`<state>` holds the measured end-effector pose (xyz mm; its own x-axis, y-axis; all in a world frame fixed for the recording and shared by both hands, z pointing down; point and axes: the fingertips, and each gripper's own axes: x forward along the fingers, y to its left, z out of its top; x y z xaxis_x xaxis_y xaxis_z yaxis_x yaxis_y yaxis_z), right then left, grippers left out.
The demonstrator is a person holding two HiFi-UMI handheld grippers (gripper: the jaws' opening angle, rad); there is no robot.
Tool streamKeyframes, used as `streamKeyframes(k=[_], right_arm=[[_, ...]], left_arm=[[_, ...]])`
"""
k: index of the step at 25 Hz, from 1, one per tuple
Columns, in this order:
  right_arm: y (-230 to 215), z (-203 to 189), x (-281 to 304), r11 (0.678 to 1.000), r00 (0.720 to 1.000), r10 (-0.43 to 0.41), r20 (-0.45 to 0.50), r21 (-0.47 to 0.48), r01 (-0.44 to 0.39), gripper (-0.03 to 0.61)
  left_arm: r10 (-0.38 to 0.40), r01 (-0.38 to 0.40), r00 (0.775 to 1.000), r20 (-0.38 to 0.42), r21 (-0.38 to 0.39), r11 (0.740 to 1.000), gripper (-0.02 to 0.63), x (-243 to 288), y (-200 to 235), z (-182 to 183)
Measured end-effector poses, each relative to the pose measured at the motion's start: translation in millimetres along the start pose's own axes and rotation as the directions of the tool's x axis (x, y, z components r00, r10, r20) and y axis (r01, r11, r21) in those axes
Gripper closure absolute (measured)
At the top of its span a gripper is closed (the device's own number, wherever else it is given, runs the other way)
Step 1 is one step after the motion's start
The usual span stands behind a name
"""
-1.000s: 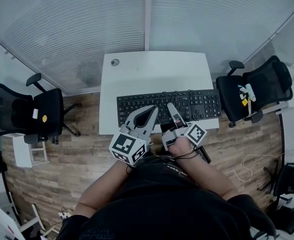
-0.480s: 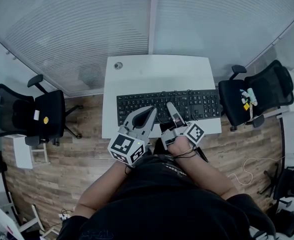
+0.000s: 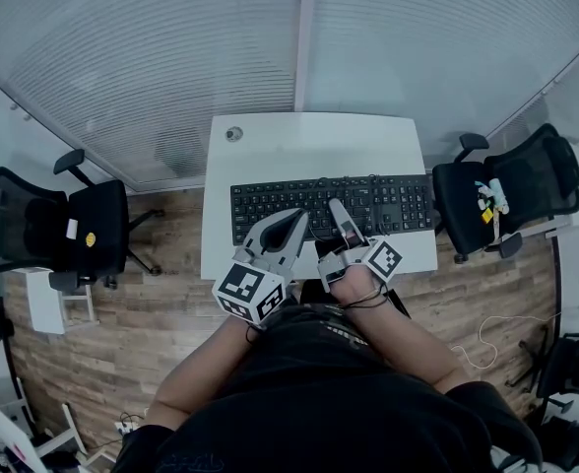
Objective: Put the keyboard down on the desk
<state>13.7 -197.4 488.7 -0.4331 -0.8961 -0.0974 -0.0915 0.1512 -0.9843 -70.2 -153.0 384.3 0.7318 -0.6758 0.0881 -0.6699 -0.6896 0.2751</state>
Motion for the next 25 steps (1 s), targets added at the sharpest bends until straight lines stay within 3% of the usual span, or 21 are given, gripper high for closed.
streamKeyframes(k=[15,25], right_arm=[[-40,32,21,0.999,0.998,-0.043,-0.037,0.009,0.043,0.479],[-67,53,46,1.000,0.998,-0.012,-0.068,0.025,0.013,0.479]], left_arm=[[0.035,-0.035,0.999,-0.027,-0.011,0.999,0.598,50,29,-7],[0.034,-0.037,0.998,-0.057,-0.040,0.999,0.600,96,46,-24]])
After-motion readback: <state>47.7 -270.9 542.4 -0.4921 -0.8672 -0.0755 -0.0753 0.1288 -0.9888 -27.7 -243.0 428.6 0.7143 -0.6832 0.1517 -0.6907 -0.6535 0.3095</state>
